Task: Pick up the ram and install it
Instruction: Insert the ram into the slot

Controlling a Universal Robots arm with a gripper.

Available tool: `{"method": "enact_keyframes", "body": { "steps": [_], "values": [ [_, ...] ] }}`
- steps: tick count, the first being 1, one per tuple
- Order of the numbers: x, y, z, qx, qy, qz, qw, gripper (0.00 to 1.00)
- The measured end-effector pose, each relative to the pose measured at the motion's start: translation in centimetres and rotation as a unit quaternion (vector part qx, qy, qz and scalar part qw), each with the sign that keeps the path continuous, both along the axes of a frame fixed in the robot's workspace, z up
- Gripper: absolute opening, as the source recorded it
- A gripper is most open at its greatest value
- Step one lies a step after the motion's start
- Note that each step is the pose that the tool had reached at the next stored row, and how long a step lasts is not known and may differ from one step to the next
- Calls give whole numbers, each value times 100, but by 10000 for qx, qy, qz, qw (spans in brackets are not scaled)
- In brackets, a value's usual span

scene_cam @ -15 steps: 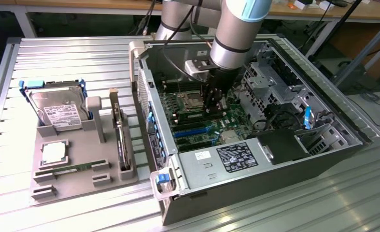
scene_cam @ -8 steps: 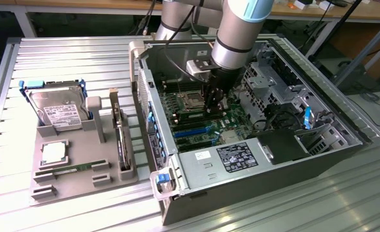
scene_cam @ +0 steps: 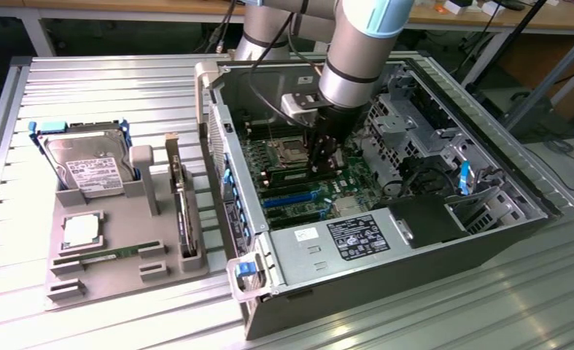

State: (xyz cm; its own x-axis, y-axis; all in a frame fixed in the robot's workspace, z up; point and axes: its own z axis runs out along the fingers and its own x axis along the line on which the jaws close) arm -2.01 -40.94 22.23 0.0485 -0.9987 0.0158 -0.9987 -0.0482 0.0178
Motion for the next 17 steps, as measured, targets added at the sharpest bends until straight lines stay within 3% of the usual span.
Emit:
{"method": "enact_keyframes", "body": {
  "steps": [5,6,7,8,11,12,13,17],
  "values": [
    [0,0,-3,0,-1,0,10000,15],
    [0,0,-3,0,0,0,10000,21],
    [0,1,-1,0,-1,0,10000,21],
    [0,2,48,-1,0,0,10000,21],
    [0,3,372,-3,0,0,10000,20],
    [0,25,485,-31,-1,0,10000,10],
    [0,69,603,-75,0,0,10000,10],
    [0,92,616,-88,48,-1,9999,10]
  ]
}}
